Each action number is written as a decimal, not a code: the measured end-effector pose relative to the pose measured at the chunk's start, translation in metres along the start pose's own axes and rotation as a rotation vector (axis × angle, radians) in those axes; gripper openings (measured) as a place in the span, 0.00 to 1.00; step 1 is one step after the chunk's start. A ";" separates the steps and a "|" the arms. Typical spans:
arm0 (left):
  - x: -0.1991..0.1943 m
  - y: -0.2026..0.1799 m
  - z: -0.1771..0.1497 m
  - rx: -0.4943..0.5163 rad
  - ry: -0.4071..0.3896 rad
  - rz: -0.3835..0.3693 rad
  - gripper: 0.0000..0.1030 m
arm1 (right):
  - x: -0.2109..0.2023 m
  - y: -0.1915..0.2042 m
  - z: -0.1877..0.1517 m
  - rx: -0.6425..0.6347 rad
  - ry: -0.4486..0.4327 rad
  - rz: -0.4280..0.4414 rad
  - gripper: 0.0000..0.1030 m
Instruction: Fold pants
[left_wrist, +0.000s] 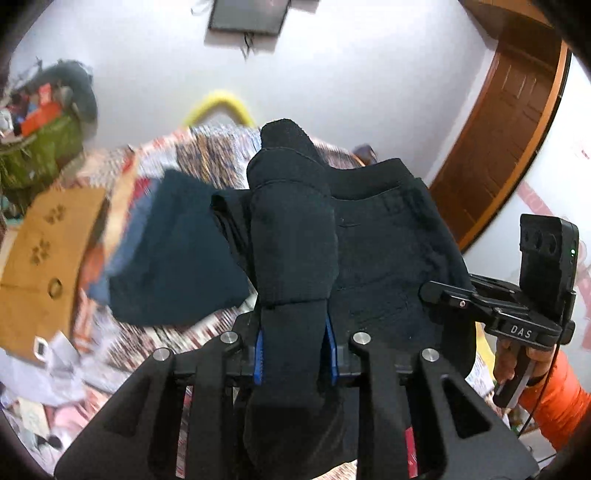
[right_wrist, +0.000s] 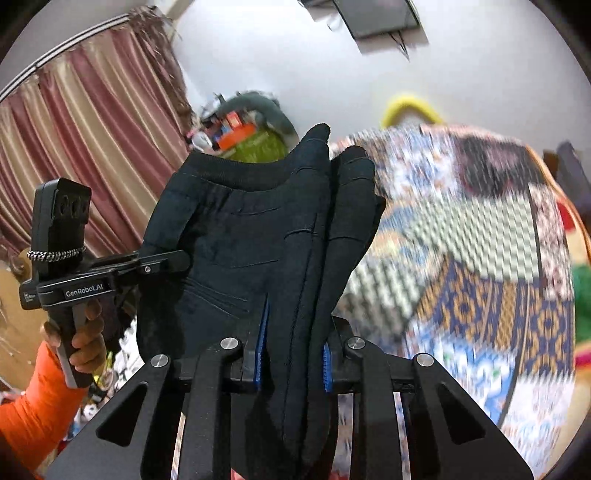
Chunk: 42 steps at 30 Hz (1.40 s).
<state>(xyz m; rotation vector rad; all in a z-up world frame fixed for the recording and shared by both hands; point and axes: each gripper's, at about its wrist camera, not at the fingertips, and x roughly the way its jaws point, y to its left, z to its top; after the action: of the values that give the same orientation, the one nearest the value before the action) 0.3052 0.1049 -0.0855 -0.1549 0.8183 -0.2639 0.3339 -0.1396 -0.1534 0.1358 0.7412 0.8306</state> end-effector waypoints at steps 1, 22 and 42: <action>0.000 0.004 0.007 0.002 -0.012 0.009 0.24 | 0.006 0.002 0.009 -0.008 -0.013 0.001 0.20; 0.153 0.159 0.058 -0.030 0.019 0.224 0.24 | 0.210 -0.035 0.057 0.017 0.056 -0.042 0.20; 0.202 0.204 0.021 -0.201 0.175 0.306 0.48 | 0.217 -0.066 0.024 0.056 0.162 -0.204 0.42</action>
<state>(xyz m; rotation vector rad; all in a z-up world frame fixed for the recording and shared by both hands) 0.4882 0.2420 -0.2608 -0.1938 1.0290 0.0950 0.4868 -0.0259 -0.2794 0.0415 0.9147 0.6311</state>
